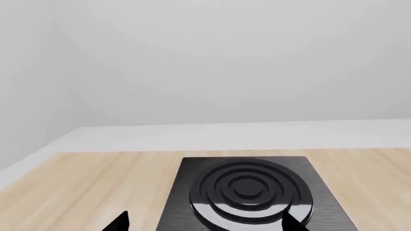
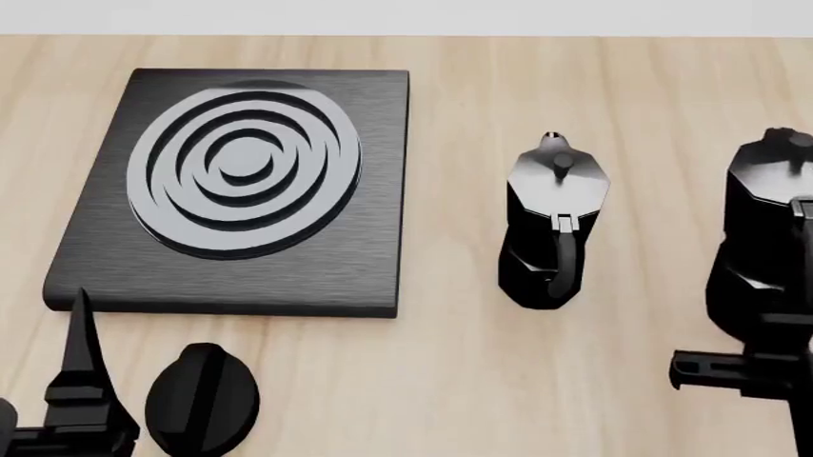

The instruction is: Put the right moka pot on the stove.

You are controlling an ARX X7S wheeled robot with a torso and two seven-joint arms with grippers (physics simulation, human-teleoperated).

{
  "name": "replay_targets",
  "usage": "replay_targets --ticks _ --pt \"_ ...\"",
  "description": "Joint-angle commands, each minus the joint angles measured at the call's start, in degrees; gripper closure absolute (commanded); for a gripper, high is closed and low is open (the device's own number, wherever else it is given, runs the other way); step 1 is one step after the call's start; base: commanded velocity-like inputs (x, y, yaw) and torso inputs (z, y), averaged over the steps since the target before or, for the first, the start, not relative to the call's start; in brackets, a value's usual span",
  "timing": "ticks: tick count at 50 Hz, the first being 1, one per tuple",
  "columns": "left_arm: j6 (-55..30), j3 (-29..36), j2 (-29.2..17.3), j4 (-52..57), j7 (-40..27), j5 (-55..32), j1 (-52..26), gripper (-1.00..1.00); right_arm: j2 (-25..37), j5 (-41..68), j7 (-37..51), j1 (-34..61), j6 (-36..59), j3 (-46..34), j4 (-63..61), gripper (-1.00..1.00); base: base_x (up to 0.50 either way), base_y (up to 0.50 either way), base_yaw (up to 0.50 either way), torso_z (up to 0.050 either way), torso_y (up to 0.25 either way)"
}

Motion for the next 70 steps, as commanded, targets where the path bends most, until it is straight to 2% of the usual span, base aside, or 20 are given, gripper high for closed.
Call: replay_targets --ticks 1,15,33,51,70 --pt "0.0 0.0 -0.1 -0.2 -0.2 -0.2 0.0 -1.00 2.3 2.9 2.9 -6.9 2.6 5.9 -14.2 1.00 0.00 0.00 0.00 0.000 0.015" --pt "-0.3 0.2 -0.2 -0.1 -0.5 -0.3 -0.3 -1.00 0.7 1.9 1.7 -18.2 -3.1 10.0 -22.0 1.00 0.00 0.00 0.00 0.000 0.000" --pt "-0.3 0.5 -0.4 -0.4 -0.8 -0.4 -0.3 -1.00 0.0 1.1 -0.5 -23.0 -6.0 8.2 -27.9 1.00 0.00 0.00 0.00 0.000 0.001" --pt "-0.5 0.5 -0.6 -0.2 -1.2 -0.7 -0.5 -1.00 -0.1 0.0 -2.1 -21.2 -6.0 2.6 -30.0 1.00 0.00 0.00 0.00 0.000 0.001" --pt "-0.4 0.6 -0.8 -0.2 -1.3 -1.0 -0.6 -1.00 -1.3 -1.0 -3.3 -14.0 -3.8 -5.0 -29.3 1.00 0.00 0.00 0.00 0.000 0.001"
